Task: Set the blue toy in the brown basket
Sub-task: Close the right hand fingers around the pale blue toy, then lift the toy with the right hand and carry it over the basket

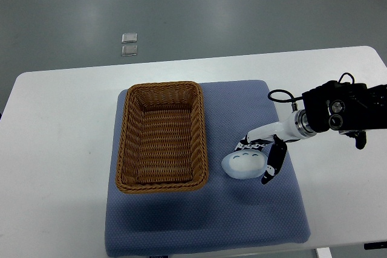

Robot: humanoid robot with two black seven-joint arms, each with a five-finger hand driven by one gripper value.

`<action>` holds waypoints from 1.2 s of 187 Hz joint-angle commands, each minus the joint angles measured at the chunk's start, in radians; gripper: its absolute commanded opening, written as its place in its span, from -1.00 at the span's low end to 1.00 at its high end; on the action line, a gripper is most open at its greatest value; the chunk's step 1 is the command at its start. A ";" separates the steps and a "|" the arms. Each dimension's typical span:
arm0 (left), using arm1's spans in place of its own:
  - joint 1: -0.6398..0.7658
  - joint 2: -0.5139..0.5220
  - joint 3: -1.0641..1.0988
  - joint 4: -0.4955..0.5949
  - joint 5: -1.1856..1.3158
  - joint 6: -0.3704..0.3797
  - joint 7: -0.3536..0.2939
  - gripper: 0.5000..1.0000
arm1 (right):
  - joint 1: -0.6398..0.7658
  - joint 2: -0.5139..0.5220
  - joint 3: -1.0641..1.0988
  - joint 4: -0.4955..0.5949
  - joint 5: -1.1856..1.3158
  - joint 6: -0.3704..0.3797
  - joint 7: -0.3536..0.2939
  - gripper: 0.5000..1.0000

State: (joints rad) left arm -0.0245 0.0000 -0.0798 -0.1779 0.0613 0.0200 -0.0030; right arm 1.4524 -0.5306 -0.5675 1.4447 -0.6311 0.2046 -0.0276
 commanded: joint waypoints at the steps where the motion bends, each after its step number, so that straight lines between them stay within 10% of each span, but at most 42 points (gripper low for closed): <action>1: 0.000 0.000 0.000 0.000 0.000 0.000 0.000 1.00 | -0.018 0.004 0.000 -0.006 -0.022 -0.017 0.000 0.18; 60: 0.002 0.000 0.000 0.001 0.000 0.000 0.000 1.00 | -0.035 -0.002 0.000 -0.014 -0.068 -0.037 0.000 -0.68; 155: 0.002 0.000 0.000 -0.003 0.000 0.000 0.000 1.00 | 0.190 -0.054 0.106 -0.006 -0.033 0.042 0.000 -0.67; 225: 0.002 0.000 0.002 -0.005 0.000 0.000 0.000 1.00 | 0.247 0.294 0.118 -0.239 0.091 -0.013 0.000 -0.61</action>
State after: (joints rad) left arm -0.0230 0.0000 -0.0782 -0.1837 0.0613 0.0200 -0.0029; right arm 1.7100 -0.3427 -0.4519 1.2832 -0.5545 0.2208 -0.0274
